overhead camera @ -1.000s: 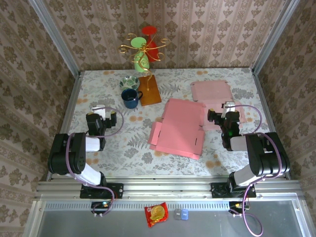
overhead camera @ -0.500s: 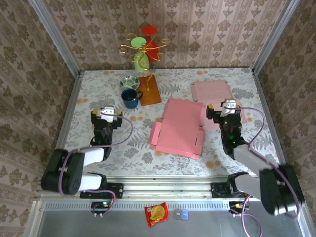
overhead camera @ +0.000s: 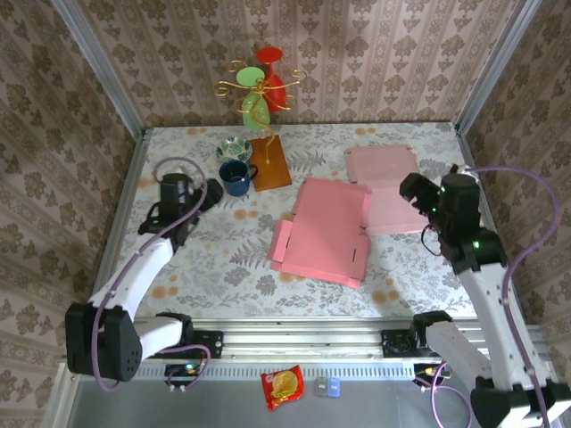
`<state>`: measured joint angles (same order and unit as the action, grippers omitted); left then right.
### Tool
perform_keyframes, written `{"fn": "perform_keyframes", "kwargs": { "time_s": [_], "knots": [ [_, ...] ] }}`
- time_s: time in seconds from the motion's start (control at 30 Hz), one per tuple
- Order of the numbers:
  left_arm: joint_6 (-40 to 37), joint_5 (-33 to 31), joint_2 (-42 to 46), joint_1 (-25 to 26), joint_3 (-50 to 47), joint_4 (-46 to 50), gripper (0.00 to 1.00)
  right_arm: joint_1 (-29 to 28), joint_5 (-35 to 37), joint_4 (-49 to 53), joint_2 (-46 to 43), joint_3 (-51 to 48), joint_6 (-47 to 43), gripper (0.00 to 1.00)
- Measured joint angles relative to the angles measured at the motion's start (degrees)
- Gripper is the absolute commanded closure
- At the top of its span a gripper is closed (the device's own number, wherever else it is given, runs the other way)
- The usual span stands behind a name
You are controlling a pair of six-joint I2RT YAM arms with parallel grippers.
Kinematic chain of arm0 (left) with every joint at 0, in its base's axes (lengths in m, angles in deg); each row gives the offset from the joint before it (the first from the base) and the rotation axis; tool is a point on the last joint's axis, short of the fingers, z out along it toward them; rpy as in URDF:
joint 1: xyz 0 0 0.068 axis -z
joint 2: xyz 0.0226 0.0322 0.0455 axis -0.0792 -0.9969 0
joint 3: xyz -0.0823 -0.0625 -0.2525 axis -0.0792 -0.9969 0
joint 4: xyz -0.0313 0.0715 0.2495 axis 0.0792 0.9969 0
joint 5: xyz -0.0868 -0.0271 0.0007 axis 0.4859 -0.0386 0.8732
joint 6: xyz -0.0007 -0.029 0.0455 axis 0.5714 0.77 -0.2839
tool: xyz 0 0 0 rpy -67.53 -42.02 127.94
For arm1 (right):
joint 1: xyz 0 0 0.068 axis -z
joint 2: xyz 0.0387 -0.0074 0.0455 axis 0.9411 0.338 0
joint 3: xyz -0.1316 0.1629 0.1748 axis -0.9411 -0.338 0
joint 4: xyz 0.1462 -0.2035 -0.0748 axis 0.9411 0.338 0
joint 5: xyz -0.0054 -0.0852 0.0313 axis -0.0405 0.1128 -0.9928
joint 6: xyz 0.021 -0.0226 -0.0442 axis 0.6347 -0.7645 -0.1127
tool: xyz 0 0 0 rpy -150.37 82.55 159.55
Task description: Fold the paper box
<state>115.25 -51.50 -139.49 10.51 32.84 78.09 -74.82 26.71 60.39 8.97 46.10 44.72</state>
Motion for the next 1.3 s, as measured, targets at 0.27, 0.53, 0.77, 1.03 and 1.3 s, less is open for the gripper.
{"fn": "perform_keyframes", "kwargs": {
  "time_s": [0.27,0.53,0.77,1.03,1.3],
  "knots": [
    [25.59,3.34,6.03,23.74,-8.31,10.56,0.39,-3.91,-17.99,7.82,0.61,-11.76,7.1,0.34],
    [43.25,0.72,-1.81,30.8,-16.72,-5.25,0.4,-4.7,-27.93,2.32,0.81,-22.34,12.63,0.34],
    [49.83,-0.74,-8.2,32.61,-16.72,-18.45,0.44,-4.7,-31.36,-3.89,3.8,-23.54,13.84,0.34],
    [54.62,-1.64,-10.49,34.6,-16.72,-23.12,0.47,-4.7,-32.87,-7.02,3.63,-26.27,15.67,0.34],
    [57.37,-2.95,-11.56,34.82,-17.81,-25.46,0.52,-4.7,-33.35,-8.92,2.71,-28.24,17.75,0.34]
  ]
}}
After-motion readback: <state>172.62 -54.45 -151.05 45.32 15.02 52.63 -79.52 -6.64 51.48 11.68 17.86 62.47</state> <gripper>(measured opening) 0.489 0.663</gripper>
